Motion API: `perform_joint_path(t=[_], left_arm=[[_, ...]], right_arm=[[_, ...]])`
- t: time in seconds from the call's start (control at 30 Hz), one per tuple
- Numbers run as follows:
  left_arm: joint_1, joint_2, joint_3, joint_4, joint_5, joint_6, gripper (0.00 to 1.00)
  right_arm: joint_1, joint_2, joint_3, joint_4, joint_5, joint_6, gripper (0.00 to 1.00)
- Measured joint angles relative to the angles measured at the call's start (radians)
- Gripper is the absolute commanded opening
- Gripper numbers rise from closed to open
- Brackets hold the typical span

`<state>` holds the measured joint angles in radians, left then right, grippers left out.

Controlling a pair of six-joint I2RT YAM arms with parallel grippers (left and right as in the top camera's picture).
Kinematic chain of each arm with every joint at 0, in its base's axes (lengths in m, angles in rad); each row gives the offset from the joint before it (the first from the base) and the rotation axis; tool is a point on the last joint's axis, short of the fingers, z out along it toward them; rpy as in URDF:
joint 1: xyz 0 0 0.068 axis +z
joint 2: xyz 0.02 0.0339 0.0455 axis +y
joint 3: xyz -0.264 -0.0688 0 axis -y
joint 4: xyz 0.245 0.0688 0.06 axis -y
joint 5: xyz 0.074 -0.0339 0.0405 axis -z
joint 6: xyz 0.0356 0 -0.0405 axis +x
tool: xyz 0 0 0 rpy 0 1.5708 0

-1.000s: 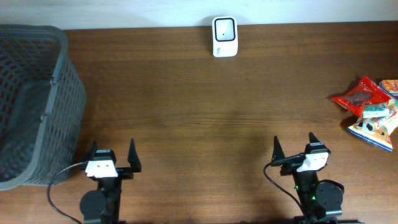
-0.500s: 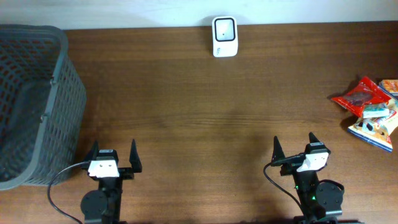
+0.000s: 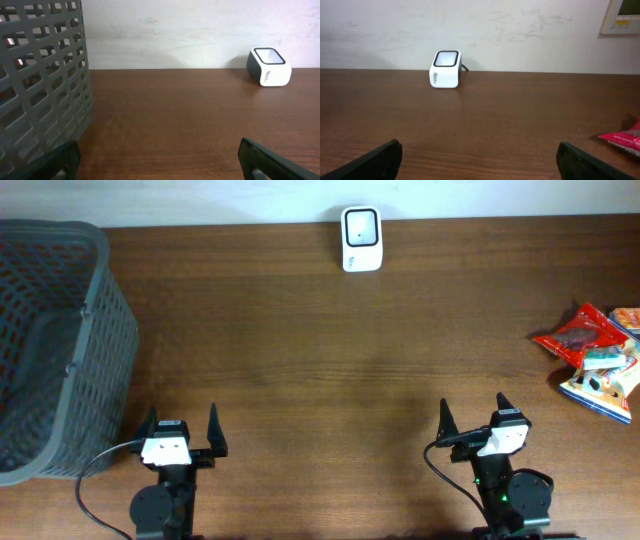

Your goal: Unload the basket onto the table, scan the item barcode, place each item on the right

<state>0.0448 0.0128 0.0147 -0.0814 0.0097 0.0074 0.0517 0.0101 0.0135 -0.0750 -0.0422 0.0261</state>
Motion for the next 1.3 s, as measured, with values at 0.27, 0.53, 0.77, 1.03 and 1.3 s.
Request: perform_joint_path(t=[0.27,0.53,0.77,1.03,1.3], left_arm=[[0.0,0.0,0.0,0.0,0.0,0.0,0.99],[0.0,0.0,0.0,0.0,0.0,0.0,0.99],[0.0,0.0,0.0,0.0,0.0,0.0,0.99],[0.0,0.0,0.0,0.0,0.0,0.0,0.99],[0.0,0.0,0.0,0.0,0.0,0.0,0.99]], right_arm=[[0.0,0.0,0.0,0.0,0.0,0.0,0.98],[0.0,0.0,0.0,0.0,0.0,-0.001,0.98],[-0.001,0.0,0.0,-0.001,0.012,-0.001,0.98],[-0.019,0.0,0.0,-0.003,0.03,0.0,0.98],[-0.019,0.0,0.0,-0.003,0.035,0.0,0.98]])
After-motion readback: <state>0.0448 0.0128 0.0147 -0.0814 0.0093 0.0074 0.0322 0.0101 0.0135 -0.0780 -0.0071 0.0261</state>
